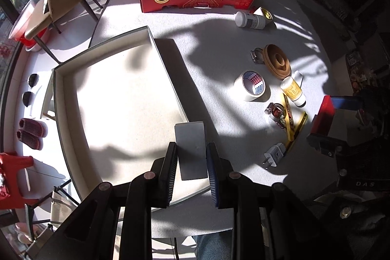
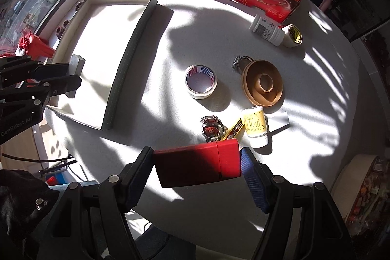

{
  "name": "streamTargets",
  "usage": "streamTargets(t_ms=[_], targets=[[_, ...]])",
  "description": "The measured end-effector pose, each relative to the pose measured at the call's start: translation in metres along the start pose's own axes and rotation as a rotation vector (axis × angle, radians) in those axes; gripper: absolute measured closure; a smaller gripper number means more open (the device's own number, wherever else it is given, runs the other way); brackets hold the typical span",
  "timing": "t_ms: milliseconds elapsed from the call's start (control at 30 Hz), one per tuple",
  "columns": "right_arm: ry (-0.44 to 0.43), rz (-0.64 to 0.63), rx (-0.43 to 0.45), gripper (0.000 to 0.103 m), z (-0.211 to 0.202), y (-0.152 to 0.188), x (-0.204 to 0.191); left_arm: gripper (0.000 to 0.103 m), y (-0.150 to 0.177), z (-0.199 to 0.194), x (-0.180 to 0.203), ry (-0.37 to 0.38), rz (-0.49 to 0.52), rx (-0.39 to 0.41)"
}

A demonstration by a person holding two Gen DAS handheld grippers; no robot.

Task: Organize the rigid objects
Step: 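Carry the red case in the right tool and white block in the left tool over the tray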

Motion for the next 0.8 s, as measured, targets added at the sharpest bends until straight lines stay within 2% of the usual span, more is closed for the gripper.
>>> streamTargets(t_ms=[433,600,800], targets=[[-0.033,-0.025,0.019,0.03,0.005,-0.023,-0.039,0.077,0.013,-0.012,-0.046,-0.049,-0.042,0.012],[-0.085,0.009,0.044,0.03,0.001,-0.052,-0.053,0.077,0.006,-0.022,-0.071,-0.076,-0.113,0.033],[-0.151,0.04,0.087,0.03,-0.006,-0.101,-0.077,0.077,-0.015,-0.031,-0.106,-0.112,-0.265,0.079]])
Point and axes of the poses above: each gripper's, at about its wrist camera, not at the fingertips, and z roughly the way its jaws point, x to its right, y to its underside, the point moved 9 cm from there along z, roughly the way its jaws point, and after that the axes turned 4 degrees about x, right-handed, at the moved point
